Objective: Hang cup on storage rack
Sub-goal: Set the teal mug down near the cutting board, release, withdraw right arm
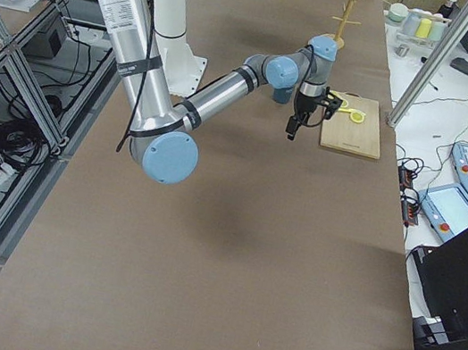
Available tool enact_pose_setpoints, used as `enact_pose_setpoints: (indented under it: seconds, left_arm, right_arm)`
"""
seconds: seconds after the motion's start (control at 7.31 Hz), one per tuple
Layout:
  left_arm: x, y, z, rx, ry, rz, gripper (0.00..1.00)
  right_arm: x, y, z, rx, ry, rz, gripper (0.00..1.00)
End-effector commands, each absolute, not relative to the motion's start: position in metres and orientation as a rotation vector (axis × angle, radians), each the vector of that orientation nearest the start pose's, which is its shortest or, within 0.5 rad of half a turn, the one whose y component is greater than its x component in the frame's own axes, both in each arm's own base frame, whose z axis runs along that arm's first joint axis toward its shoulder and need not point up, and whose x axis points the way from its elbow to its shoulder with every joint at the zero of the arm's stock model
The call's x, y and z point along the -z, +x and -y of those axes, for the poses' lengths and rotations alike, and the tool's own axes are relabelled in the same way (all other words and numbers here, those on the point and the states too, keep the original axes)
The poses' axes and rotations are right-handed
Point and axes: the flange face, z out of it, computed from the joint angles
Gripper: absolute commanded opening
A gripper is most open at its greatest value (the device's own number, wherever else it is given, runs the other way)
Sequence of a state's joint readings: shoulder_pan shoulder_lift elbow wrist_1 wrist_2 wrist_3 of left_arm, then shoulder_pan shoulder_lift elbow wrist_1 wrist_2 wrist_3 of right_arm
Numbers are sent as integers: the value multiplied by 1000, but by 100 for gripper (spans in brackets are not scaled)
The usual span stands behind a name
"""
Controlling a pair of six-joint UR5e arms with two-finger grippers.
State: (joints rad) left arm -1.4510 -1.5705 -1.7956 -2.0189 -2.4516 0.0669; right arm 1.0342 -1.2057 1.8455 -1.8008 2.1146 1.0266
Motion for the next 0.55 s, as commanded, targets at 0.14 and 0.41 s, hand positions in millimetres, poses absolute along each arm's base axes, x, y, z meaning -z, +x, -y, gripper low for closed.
enact_pose_setpoints:
  seconds: [0.14,0.41]
  left_arm:
    - [-461,60,486,-488,651,-963,99]
    - [-451,114,477,-549,628,-1024,99]
  right_arm:
    - [-494,-89,523,-138,-64,644,100]
    - [-553,-29,485,-87,-29,685,100]
